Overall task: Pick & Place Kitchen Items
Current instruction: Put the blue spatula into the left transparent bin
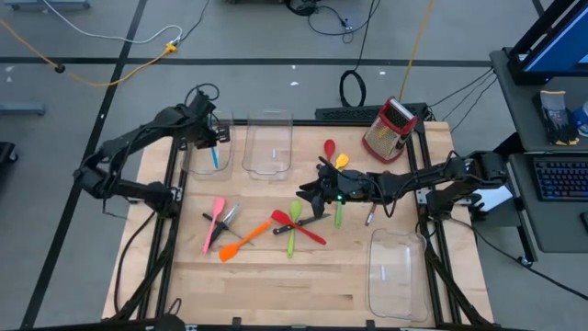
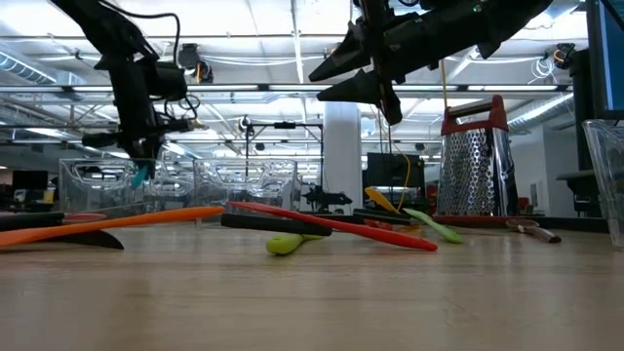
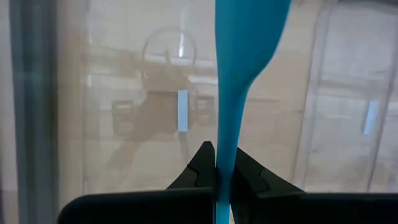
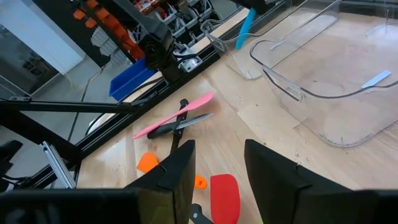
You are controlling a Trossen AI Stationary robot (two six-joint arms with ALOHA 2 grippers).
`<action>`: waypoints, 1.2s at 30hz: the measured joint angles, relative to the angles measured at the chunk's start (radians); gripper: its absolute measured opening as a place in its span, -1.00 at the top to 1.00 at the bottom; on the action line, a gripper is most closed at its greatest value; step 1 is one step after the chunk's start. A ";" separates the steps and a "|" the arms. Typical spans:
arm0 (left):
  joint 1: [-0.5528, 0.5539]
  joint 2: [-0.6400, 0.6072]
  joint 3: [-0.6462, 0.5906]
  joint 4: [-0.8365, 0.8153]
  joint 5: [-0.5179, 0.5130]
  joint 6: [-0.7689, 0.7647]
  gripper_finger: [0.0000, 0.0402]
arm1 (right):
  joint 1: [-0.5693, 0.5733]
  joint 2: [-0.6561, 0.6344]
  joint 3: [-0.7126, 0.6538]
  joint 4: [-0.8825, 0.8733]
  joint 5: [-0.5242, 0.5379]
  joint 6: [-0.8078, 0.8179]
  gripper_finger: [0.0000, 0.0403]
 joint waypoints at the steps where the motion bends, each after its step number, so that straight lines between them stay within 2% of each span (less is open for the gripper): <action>1: 0.003 0.009 0.000 0.000 0.003 -0.002 0.97 | 0.000 0.000 0.000 0.000 0.000 0.000 0.36; 12: 0.012 0.024 -0.008 -0.076 -0.006 -0.033 0.95 | -0.001 0.000 0.000 -0.002 0.000 -0.028 0.36; 36: 0.015 0.024 -0.010 -0.073 -0.023 0.008 0.87 | -0.001 0.000 0.000 -0.002 0.000 -0.033 0.36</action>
